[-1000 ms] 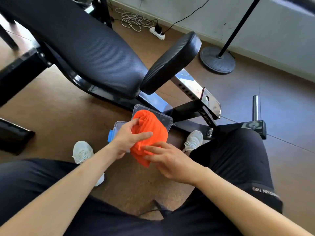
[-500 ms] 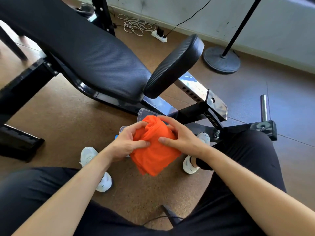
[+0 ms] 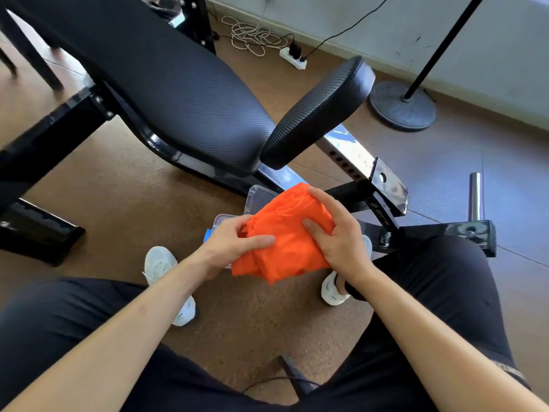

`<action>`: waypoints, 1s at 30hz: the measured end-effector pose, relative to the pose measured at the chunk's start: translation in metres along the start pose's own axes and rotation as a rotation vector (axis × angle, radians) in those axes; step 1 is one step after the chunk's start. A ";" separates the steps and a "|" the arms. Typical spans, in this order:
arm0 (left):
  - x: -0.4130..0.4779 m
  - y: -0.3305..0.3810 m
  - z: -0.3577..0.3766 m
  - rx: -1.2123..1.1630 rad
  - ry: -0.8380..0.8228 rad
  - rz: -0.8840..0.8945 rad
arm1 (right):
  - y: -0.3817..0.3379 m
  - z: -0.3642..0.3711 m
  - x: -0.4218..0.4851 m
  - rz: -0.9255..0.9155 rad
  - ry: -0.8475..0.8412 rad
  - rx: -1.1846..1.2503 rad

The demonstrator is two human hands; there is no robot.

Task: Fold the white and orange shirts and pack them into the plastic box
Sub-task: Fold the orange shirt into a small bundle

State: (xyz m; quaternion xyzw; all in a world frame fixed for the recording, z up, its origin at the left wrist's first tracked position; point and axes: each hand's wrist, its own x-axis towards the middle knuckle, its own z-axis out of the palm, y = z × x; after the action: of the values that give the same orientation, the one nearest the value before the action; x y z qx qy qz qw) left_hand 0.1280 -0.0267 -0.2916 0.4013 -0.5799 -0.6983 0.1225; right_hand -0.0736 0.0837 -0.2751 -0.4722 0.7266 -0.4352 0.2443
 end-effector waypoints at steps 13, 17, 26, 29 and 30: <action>0.004 -0.002 -0.004 0.045 0.144 0.088 | -0.001 0.004 0.000 0.286 -0.168 0.438; 0.001 0.003 -0.014 -0.050 0.083 0.121 | 0.001 -0.008 0.008 0.373 -0.202 0.596; -0.005 0.006 -0.009 -0.196 0.007 0.095 | 0.004 0.003 0.002 0.297 0.093 0.110; -0.005 0.006 -0.008 -0.186 0.020 0.129 | -0.006 0.001 -0.004 0.185 0.098 0.059; -0.005 0.006 -0.007 -0.179 0.014 0.139 | -0.009 0.002 -0.007 0.177 0.033 0.115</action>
State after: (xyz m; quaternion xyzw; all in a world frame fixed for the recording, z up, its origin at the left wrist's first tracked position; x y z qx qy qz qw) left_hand 0.1340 -0.0303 -0.2838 0.3524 -0.5407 -0.7342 0.2104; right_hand -0.0642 0.0874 -0.2686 -0.3842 0.7433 -0.4605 0.2965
